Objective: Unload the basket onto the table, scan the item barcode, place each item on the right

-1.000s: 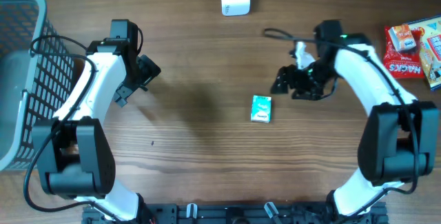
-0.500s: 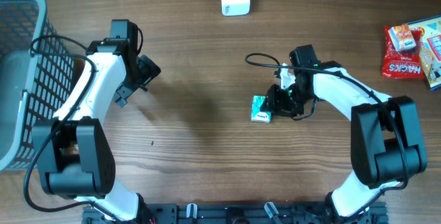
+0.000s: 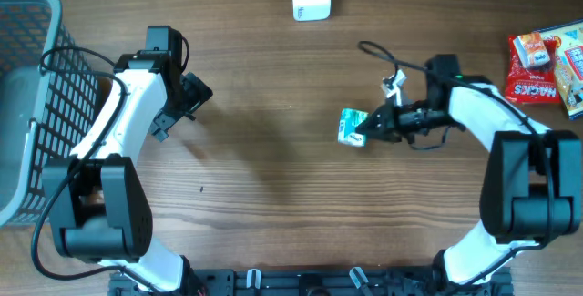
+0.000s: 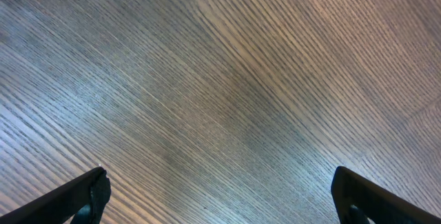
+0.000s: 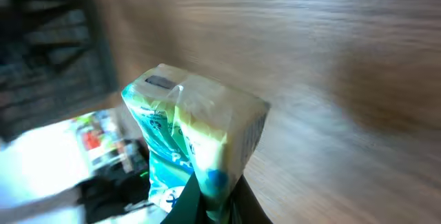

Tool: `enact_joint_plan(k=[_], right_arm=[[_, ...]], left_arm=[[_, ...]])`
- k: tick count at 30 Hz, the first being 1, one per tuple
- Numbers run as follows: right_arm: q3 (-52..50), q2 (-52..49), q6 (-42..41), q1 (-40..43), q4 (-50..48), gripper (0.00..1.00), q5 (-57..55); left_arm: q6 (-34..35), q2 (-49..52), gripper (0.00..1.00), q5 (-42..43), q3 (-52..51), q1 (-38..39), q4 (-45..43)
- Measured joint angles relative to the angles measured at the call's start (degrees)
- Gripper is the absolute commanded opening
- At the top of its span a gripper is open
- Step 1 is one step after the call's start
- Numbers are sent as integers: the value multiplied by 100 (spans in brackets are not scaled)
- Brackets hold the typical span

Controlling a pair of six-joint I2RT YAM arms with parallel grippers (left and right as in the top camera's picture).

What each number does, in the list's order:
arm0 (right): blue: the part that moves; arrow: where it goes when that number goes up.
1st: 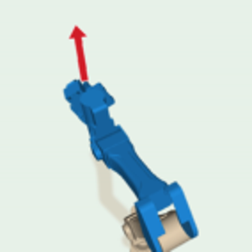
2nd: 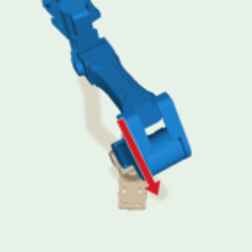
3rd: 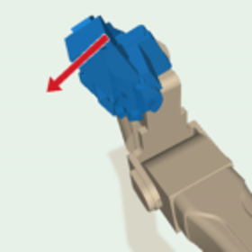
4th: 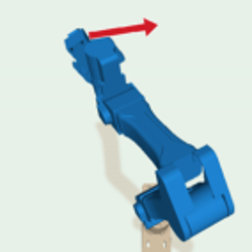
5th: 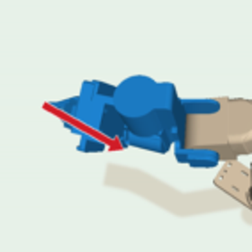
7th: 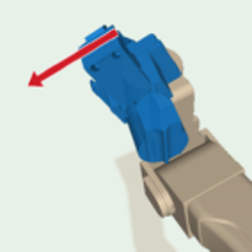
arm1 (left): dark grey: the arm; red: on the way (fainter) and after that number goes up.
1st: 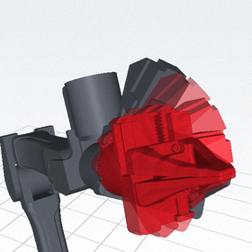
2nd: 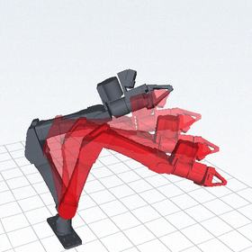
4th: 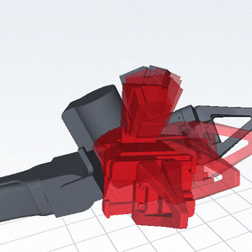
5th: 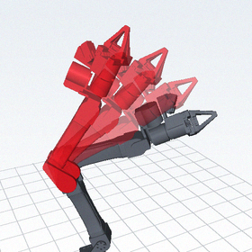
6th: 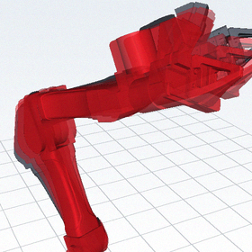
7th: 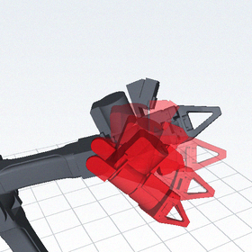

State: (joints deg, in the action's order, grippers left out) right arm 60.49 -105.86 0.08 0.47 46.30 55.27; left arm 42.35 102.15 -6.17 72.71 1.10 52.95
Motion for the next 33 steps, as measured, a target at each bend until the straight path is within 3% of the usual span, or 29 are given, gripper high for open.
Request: enact_joint_plan(k=[7,12,18,20,24,28,33], right_arm=[[22,0,1884,87,979,4,1504],[46,0,4033,-111,2476,4,1801],[46,0,5117,-964,2535,4,1821],[44,0,4955,-1268,1858,4,1845],[44,-4,3287,-1292,-13,4,1884],[42,-4,2470,-1292,-317,4,1891],[42,-4,2201,-1292,-315,4,1888]], left_arm=[[0,0,100,2,0,0,4],[0,0,100,2,0,0,0],[0,0,100,0,0,0,2],[0,0,100,0,0,0,0],[0,0,100,0,0,0,2],[2,0,100,0,0,0,4],[0,0,100,0,0,0,2]])
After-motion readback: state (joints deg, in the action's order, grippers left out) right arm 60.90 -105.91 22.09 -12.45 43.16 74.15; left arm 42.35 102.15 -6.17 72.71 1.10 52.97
